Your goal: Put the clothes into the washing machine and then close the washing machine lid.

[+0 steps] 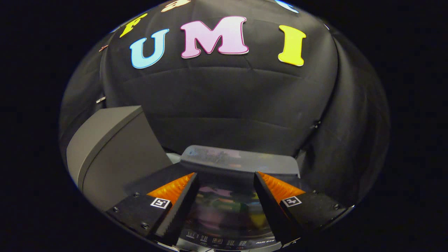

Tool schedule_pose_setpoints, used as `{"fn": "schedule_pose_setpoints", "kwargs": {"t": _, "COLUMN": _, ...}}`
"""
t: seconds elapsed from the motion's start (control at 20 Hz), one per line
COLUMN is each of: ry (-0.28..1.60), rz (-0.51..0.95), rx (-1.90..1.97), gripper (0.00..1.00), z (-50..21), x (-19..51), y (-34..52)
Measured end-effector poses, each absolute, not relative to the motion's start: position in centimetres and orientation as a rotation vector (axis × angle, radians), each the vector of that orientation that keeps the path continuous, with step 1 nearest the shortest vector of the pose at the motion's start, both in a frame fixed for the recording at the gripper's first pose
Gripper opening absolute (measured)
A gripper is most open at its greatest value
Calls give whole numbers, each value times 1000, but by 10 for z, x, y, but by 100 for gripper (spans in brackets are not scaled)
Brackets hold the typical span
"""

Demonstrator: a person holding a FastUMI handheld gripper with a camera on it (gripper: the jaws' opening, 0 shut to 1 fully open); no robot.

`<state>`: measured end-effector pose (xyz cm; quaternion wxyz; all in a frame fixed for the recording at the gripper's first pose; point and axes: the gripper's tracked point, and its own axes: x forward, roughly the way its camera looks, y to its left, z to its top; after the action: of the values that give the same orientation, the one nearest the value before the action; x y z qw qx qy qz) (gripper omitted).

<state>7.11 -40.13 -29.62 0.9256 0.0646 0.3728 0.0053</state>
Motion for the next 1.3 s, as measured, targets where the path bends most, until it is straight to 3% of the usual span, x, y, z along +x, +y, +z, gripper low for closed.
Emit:
{"fn": "schedule_pose_setpoints", "kwargs": {"t": 0.35, "ry": 521, "rz": -18, "rx": 166, "gripper": 99, "z": -203, "x": 109, "y": -379}}
{"fn": "schedule_pose_setpoints", "kwargs": {"t": 0.8, "ry": 212, "rz": 102, "rx": 160, "gripper": 99, "z": -65, "x": 127, "y": -272}}
{"fn": "schedule_pose_setpoints", "kwargs": {"t": 1.3, "ry": 163, "rz": 96, "rx": 172, "gripper": 99, "z": -37, "x": 116, "y": -226}}
